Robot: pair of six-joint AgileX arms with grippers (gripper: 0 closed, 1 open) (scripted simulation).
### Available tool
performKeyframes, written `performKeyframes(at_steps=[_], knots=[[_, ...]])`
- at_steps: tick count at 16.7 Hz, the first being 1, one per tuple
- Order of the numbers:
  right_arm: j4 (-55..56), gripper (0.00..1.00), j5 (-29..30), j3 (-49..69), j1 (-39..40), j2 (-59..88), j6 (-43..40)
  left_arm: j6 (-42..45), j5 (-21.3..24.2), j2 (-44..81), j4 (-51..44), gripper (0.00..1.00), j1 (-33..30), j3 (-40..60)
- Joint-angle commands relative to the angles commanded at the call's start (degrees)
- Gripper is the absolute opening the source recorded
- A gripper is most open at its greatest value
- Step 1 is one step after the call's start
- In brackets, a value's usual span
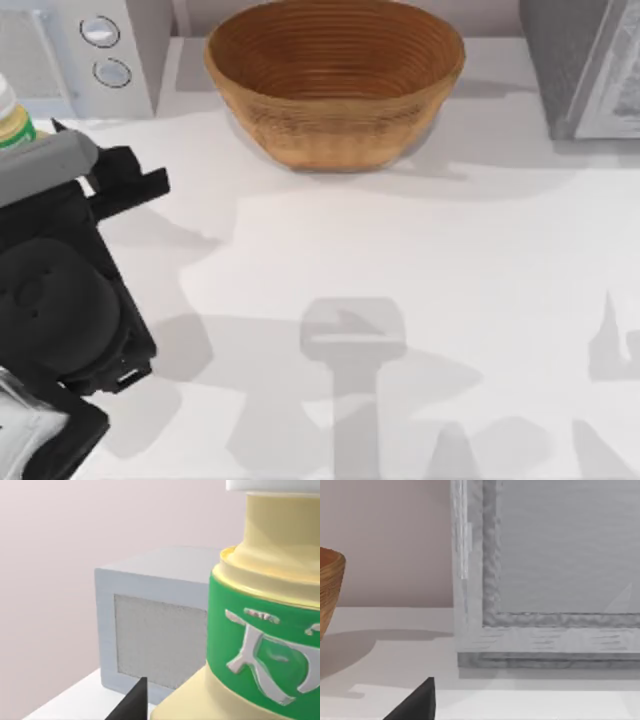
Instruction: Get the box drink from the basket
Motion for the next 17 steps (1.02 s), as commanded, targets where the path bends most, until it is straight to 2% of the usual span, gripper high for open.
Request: performKeyframes(at_steps=[5,17], knots=[[0.0,1.00,0.0,0.0,0.0,0.0,0.0,-0.2,0.4,0.7,0.6,0.00,0.6,-0.1],[0.0,1.00,0.0,0.0,0.0,0.0,0.0,-3.5,7.6,15.0,10.5,0.00,7.7,1.0]])
